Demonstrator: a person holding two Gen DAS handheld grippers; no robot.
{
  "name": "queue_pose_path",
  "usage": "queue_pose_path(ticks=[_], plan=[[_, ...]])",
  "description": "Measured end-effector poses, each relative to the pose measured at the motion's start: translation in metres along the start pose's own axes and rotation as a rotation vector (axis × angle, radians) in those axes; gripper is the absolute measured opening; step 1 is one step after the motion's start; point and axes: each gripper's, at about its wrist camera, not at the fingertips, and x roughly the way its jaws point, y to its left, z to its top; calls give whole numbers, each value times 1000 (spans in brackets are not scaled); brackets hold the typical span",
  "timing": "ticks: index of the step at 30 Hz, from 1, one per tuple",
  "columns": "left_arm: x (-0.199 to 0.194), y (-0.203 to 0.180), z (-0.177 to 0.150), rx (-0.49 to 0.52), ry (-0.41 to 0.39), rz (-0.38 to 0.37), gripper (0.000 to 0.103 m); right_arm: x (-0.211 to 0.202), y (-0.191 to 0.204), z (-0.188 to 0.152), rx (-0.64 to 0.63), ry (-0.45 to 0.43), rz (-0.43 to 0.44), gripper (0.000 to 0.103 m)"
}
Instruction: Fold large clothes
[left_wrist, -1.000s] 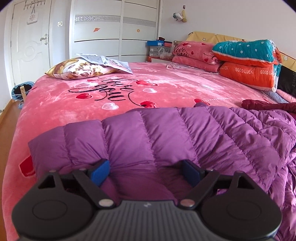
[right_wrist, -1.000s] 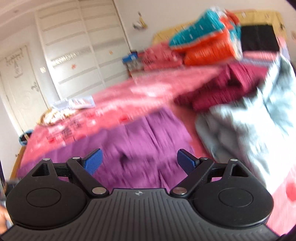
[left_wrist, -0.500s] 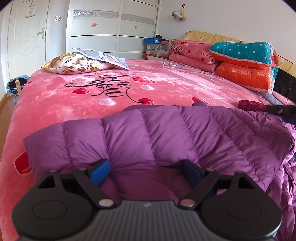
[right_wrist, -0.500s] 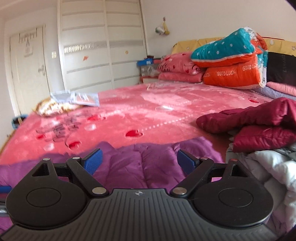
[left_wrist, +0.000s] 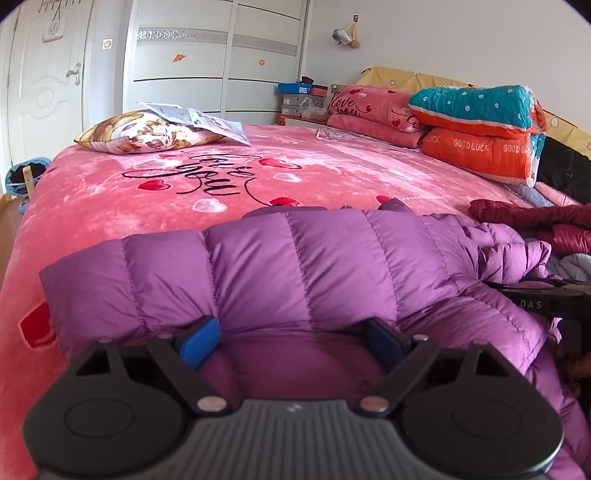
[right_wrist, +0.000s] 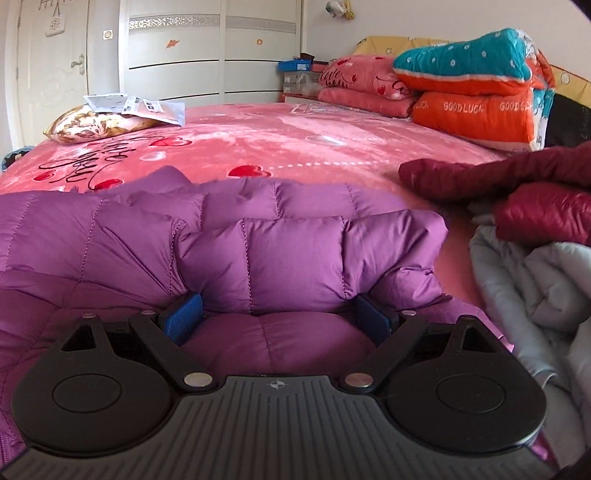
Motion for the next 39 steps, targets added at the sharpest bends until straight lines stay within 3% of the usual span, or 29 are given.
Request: queue_pose_path(ticks=[8,12,14,16,20,25,29,32,39], plan=[[4,-8,-4,46,-21,34,90,-2,4,-5,-14,-19,-17,103],[-14,-5,2,35,-41,13,88,-16,3,-11,-29,-11,-26,103],[-33,0,4,24,-84,-15,88,-32,4,-8,-39,-9,-56,103],[-55,11,7,-3,-145,-30,88,-57,6,-10,-22,-61,-69,103],[-86,44,8,-128,-239,-60,91,-103,25,-11,-14,-168,-2,103],[-61,63,4,-180,-147,37,89,-112,72,-11,-90,-135,133,103],[-36,75,-3,-175,-30,122,89,-93,104,-22,-204,-68,122,103],[-25,85,-12,-222,18,108,94,-78,103,-31,-172,-21,118,103],[-12,85,-19,-200,38,116,103,-69,106,-41,-155,-5,120,103]])
